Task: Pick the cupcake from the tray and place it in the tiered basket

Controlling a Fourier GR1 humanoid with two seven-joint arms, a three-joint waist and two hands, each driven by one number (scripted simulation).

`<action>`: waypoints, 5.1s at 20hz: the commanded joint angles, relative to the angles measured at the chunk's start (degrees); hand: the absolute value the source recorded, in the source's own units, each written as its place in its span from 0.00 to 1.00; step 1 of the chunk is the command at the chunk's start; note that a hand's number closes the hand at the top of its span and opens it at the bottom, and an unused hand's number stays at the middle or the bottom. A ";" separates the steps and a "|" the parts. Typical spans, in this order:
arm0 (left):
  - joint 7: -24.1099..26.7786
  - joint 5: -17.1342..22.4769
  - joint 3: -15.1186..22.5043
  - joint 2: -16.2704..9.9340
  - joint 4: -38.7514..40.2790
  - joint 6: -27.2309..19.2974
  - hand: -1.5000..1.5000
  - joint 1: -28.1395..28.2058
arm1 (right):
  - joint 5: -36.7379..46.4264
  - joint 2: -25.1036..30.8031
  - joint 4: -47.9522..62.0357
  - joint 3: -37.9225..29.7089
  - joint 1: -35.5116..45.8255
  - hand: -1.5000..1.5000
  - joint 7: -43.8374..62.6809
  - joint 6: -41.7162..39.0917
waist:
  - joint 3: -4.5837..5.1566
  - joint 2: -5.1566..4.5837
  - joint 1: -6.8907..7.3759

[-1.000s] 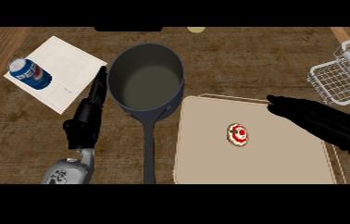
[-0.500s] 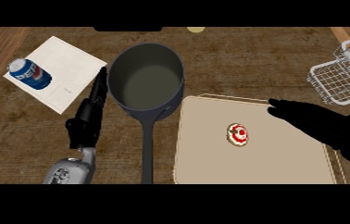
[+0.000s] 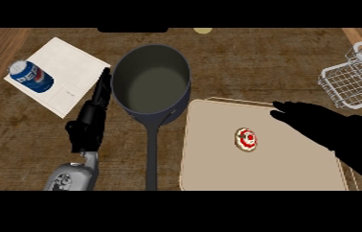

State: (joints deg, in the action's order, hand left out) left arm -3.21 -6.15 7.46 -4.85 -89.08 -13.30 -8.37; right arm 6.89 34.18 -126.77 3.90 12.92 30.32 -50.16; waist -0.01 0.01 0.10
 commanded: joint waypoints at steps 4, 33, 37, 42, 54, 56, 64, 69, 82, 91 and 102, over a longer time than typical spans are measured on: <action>0.43 -0.30 0.08 0.00 -1.69 1.35 0.50 1.69 | 17.92 -3.02 1.97 7.38 -0.15 0.00 -11.59 1.12 | -0.04 -0.05 0.37; -1.43 -2.36 -3.85 1.33 -2.60 3.49 0.50 -0.16 | 32.15 -12.69 17.01 3.05 0.85 0.00 -24.89 2.56 | 0.02 0.02 0.03; 1.35 -4.42 -1.25 3.87 -1.95 1.87 0.50 2.12 | 38.74 -15.54 23.03 8.52 -0.53 0.00 -26.95 8.27 | 0.01 0.00 0.21; 2.53 -3.27 -2.59 4.22 2.06 3.14 0.50 -0.07 | 40.04 -13.63 25.35 6.77 -2.12 0.00 -31.52 9.51 | 0.00 -0.05 -0.07; 0.12 -3.39 -4.13 4.40 1.70 3.57 0.50 -1.93 | 43.67 -22.00 28.77 8.41 2.88 0.00 -26.56 7.56 | 0.02 -0.01 -0.07; 2.17 -2.86 -5.56 2.83 1.79 4.68 0.50 -0.56 | 44.35 -20.50 26.56 8.65 -2.22 0.00 -28.61 9.04 | 0.02 0.01 -0.13; -3.85 -4.90 -3.14 3.55 -2.94 3.71 0.50 -0.85 | 46.32 -21.80 31.99 7.90 -1.00 0.00 -31.48 11.48 | 0.01 0.02 -0.06; -0.95 -3.99 -3.81 4.36 0.55 3.71 0.50 -1.85 | 45.82 -24.26 29.39 8.42 -2.76 0.00 -30.40 11.04 | 0.01 0.02 -0.18; 4.41 -3.06 -3.76 3.75 2.20 4.85 0.50 1.99 | 56.80 -25.92 38.06 12.67 -3.33 1.00 -38.62 34.26 | 0.01 -0.01 -0.10; 1.74 -4.27 -4.16 3.72 -1.46 2.39 0.50 3.48 | 63.48 -0.24 37.31 1.06 -14.76 1.00 -40.84 31.93 | 0.09 0.24 -2.69; -1.43 -4.10 -3.96 3.02 -3.36 3.61 0.50 1.86 | 47.30 7.84 20.35 -25.39 -21.20 1.00 -43.60 27.89 | 0.08 0.41 -1.44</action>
State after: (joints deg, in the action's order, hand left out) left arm -3.51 -9.82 3.03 -1.99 -90.56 -9.37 -7.22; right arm 59.51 39.34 -99.80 -13.38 -6.86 -13.81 -17.78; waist 0.13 0.38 -1.41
